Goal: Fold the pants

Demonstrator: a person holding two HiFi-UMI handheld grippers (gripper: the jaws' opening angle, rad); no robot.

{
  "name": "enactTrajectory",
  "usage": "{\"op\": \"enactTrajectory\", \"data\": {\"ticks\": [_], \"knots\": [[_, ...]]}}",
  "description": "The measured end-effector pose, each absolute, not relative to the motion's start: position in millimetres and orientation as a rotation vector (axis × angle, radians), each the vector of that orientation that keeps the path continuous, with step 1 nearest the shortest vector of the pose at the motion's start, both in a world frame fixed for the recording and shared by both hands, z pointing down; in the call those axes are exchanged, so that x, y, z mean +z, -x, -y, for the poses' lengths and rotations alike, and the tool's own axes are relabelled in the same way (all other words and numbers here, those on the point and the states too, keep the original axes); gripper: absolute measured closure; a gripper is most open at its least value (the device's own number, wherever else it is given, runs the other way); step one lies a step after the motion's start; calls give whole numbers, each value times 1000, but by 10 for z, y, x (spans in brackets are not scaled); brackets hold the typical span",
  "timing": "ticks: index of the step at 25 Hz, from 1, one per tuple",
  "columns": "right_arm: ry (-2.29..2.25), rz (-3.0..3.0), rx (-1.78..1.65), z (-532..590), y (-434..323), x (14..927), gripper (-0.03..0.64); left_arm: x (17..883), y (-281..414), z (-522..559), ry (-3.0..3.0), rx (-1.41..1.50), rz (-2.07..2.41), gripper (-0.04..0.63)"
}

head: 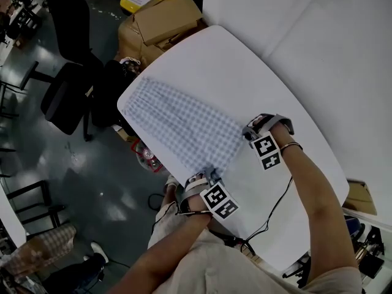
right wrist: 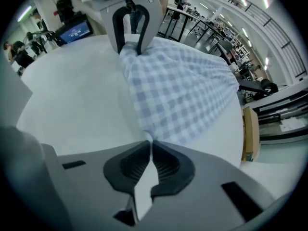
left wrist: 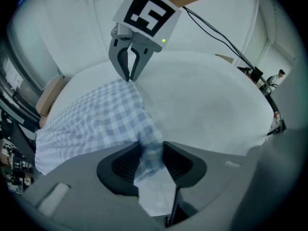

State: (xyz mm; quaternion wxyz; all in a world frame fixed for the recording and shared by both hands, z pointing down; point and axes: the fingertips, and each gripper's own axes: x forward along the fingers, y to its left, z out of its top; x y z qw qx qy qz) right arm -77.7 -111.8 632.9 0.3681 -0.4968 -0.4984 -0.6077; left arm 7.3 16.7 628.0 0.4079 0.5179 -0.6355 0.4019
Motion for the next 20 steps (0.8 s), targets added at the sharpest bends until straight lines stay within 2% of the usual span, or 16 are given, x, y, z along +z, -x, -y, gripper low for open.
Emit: {"op": "enactTrajectory", "data": {"ticks": [3,6,14,20], "knots": [[1235,1309,-1545,1171,806,6272,588,6285,-69,-243,-1323,1084,1569,497],[1245,1323,-1494,1191,698,6177,591,6279,-122,-378,-1376,1148,1475,522],[1277,1323,-1207,1182,-264,5762,592,5788,-627,-610,-1617,1134,1339,532],[1252,1356,-926,1135,-1162,5110,592,5019,-1274,-695,-1844,829,1184,531]]}}
